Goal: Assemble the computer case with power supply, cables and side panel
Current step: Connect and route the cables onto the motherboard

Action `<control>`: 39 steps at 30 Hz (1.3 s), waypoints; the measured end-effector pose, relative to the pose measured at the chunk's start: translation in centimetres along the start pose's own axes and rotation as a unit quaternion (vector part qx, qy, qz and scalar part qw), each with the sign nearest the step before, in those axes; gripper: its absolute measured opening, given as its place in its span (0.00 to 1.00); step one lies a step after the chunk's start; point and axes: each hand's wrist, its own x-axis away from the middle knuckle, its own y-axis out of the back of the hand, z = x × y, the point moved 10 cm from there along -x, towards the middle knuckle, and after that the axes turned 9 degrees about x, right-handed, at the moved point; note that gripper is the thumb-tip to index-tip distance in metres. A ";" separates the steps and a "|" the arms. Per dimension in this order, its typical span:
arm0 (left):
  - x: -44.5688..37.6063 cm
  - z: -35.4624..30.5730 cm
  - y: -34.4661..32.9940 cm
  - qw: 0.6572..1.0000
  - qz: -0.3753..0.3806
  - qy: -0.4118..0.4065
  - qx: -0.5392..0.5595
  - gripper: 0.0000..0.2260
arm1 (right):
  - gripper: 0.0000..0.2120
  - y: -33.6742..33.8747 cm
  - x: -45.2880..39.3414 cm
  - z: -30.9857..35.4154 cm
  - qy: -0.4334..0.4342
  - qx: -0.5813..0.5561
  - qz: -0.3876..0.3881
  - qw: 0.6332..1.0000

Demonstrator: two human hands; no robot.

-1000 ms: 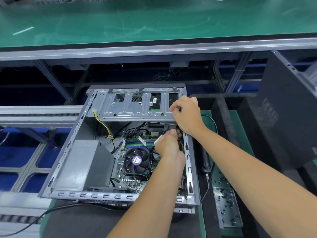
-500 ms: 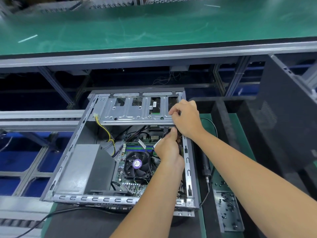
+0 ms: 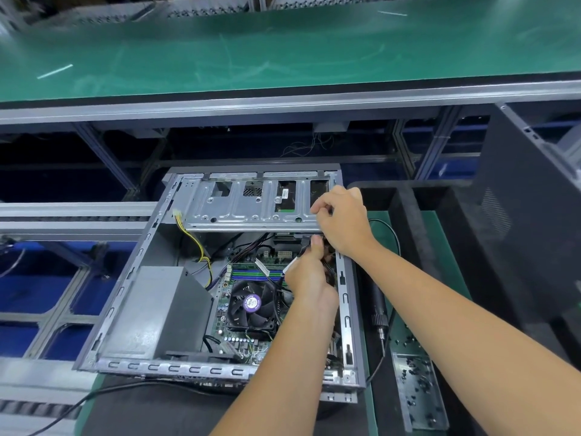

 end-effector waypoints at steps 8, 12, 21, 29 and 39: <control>-0.1 0.0 0.1 1.000 0.004 -0.015 -0.003 0.08 | 0.13 0.0 0.1 -0.2 0.000 -0.009 -0.006 1.000; 0.0 0.0 -0.1 1.000 0.006 -0.015 -0.003 0.09 | 0.13 0.0 0.0 -0.1 0.002 -0.004 -0.010 1.000; 0.5 -0.2 -0.5 1.000 0.007 -0.009 0.012 0.07 | 0.13 0.1 0.0 -0.1 0.004 0.001 -0.008 1.000; 0.3 -0.5 -0.2 0.999 -0.002 -0.035 -0.008 0.10 | 0.13 0.0 -0.1 -0.1 0.007 0.008 -0.008 1.000; 0.0 -0.4 -0.3 0.999 0.017 -0.042 -0.006 0.09 | 0.13 0.0 0.0 -0.1 0.004 0.003 -0.008 1.000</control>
